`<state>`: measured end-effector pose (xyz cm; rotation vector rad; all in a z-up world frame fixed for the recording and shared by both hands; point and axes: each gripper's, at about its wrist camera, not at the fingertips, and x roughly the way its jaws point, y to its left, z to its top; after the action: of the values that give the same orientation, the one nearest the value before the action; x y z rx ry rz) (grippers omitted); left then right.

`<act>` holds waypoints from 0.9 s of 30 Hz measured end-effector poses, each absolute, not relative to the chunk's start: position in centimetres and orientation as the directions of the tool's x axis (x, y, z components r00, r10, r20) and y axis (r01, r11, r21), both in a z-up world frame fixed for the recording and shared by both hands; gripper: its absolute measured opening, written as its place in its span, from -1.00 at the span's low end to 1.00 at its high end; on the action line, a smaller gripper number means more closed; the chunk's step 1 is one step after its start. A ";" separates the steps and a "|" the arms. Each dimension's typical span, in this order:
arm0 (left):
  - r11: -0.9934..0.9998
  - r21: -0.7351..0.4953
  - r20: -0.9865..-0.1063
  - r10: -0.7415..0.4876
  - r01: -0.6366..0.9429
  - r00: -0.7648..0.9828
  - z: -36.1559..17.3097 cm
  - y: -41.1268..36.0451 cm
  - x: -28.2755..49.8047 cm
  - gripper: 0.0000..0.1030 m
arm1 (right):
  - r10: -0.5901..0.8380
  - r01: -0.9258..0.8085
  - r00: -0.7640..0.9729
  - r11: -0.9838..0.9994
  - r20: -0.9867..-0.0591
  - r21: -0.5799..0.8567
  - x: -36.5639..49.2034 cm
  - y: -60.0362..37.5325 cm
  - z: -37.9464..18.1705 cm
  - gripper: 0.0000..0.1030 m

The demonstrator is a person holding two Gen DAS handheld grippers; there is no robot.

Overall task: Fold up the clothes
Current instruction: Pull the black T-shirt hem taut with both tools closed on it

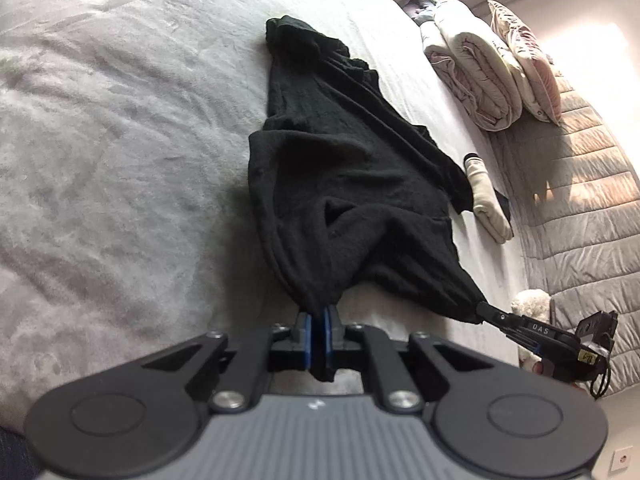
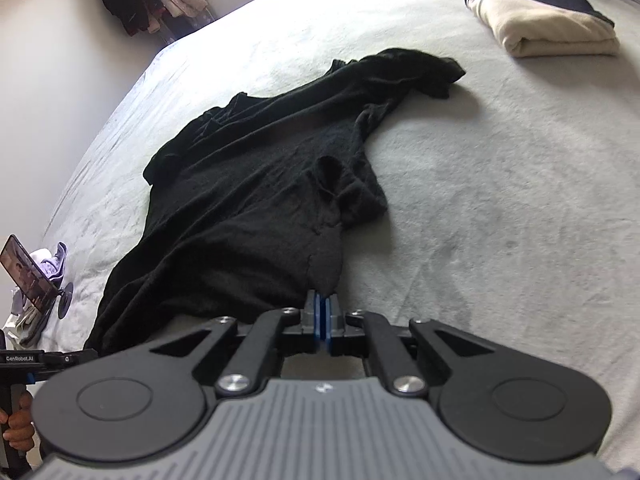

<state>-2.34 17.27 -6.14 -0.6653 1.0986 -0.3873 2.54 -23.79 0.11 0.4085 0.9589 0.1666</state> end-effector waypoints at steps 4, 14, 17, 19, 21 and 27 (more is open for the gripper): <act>0.725 -0.689 -0.664 -0.635 0.008 0.395 -5.0 17.1 -3.9 -0.90 | 0.303 0.021 0.579 0.923 -0.757 0.385 0.0 -24.7 2.5 -0.94; 0.747 -0.662 -0.697 -0.646 0.067 0.311 -4.4 16.0 -7.3 -0.90 | 0.264 -0.006 0.531 0.951 -0.805 0.308 -5.5 -25.8 3.8 -0.94; 0.765 -0.640 -0.720 -0.631 0.074 0.291 -4.8 15.9 -8.0 -0.90 | 0.249 0.007 0.509 0.956 -0.824 0.293 -6.5 -26.2 3.1 -0.94; 0.775 -0.627 -0.732 -0.621 0.080 0.279 -5.0 15.8 -8.4 -0.90 | 0.245 0.017 0.494 0.956 -0.834 0.292 -6.9 -26.5 2.6 -0.94; 0.783 -0.617 -0.742 -0.612 0.081 0.272 -5.1 15.8 -8.5 -0.90 | 0.246 0.022 0.485 0.956 -0.839 0.293 -7.4 -26.7 2.2 -0.94; 0.783 -0.618 -0.739 -0.608 0.067 0.290 -5.0 16.6 -8.6 -0.90 | 0.243 0.004 0.486 0.960 -0.839 0.281 -8.8 -26.8 2.8 -0.94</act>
<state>-8.64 16.57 -4.97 -0.5312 1.2026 -0.4799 -8.76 -26.85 2.80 0.2597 1.0564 0.1474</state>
